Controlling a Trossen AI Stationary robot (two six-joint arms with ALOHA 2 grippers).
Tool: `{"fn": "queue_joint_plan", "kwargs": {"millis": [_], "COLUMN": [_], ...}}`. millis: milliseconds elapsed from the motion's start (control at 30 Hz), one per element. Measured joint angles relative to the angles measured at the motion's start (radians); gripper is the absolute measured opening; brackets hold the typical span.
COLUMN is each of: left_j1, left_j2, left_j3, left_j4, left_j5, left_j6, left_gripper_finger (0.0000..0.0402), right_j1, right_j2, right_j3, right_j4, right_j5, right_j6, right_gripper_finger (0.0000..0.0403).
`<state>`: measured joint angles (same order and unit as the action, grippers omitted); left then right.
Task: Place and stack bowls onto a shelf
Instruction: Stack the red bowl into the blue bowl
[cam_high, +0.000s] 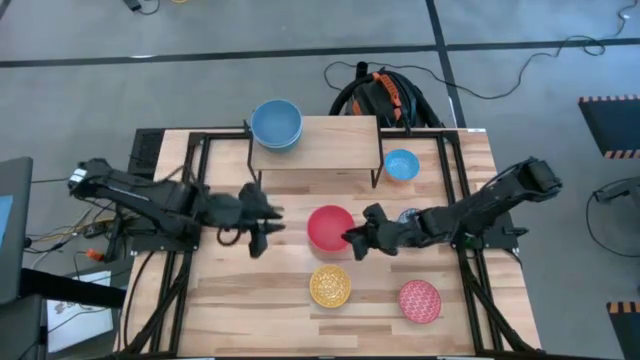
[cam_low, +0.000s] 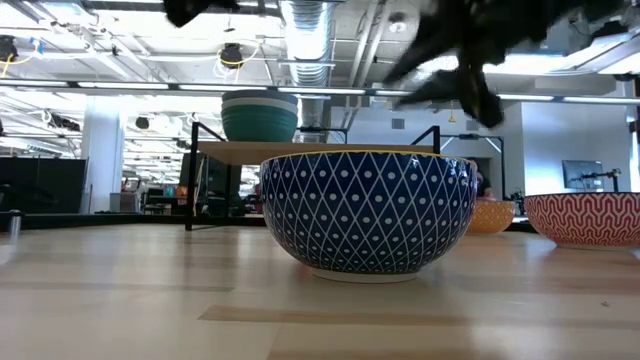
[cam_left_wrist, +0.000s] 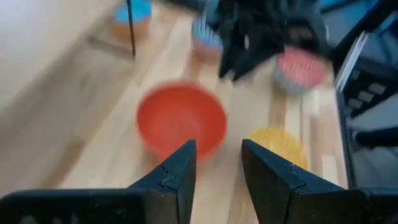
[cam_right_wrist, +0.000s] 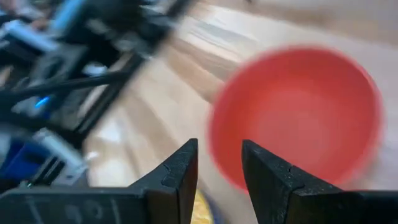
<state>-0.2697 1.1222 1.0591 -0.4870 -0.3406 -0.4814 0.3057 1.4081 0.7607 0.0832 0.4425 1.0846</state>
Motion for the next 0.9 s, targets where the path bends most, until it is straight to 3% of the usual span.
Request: {"fn": "queue_joint_plan", "kwargs": {"millis": [167,333,533,733,900], "left_j1": [-0.053,-0.054,-0.040,-0.037,0.010], "left_j2": [0.034,0.035,0.031,0.016,0.034], "left_j3": [-0.051,-0.100,-0.100,-0.100,-0.099], "left_j4": [-0.029,-0.027,-0.154,-0.289,-0.227], "left_j5": [-0.031,-0.039,-0.115,-0.162,-0.159], "left_j6": [-0.108,-0.144,-0.238,-0.290,-0.270], "left_gripper_finger": [0.0114,0.0114,0.0121,0.0165,0.0195], "right_j1": [-0.043,-0.051,-0.089,-0.142,-0.153], "right_j2": [0.074,0.087,0.101,0.150,0.179], "right_j3": [0.044,0.123,0.238,0.261,0.259], "right_j4": [-0.151,-0.353,-0.635,-0.648,-0.655], "right_j5": [-0.007,-0.012,-0.007,-0.038,-0.093], "right_j6": [0.170,0.192,0.205,0.197,0.261], "right_gripper_finger": [0.0150,0.0150,0.0150,0.0170,0.0204]}}
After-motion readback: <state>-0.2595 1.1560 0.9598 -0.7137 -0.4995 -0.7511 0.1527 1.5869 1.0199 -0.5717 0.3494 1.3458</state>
